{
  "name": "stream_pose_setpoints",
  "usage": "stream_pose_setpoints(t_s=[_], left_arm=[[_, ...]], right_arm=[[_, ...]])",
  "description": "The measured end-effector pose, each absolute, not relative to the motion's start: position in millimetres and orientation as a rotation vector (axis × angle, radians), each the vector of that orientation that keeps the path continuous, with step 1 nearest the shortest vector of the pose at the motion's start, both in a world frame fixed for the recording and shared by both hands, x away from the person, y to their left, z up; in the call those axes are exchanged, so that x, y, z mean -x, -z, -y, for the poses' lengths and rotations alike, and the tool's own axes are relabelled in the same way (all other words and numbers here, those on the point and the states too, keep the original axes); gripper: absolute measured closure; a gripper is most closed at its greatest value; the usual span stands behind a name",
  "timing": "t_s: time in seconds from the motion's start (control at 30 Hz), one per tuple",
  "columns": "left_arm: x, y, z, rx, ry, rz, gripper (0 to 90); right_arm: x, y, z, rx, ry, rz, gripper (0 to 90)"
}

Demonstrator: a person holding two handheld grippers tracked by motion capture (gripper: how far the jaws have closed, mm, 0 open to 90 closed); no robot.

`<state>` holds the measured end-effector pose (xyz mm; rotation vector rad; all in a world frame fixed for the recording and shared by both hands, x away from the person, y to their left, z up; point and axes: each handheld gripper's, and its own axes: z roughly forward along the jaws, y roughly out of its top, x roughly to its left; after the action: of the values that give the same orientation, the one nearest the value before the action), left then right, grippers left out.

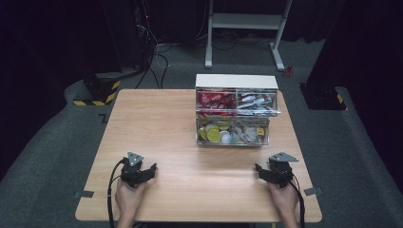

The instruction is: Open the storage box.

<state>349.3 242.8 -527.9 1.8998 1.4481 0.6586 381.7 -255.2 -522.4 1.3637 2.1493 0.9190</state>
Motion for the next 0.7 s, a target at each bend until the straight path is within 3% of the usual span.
stream_pose_setpoints(t_s=[0.7], left_arm=[[-349.6,527.9,-243.0,-1.9,-0.653,-1.444,30.9]], right_arm=[[-386.0,522.5,254.8,-1.394,-0.902,-2.12,31.8]])
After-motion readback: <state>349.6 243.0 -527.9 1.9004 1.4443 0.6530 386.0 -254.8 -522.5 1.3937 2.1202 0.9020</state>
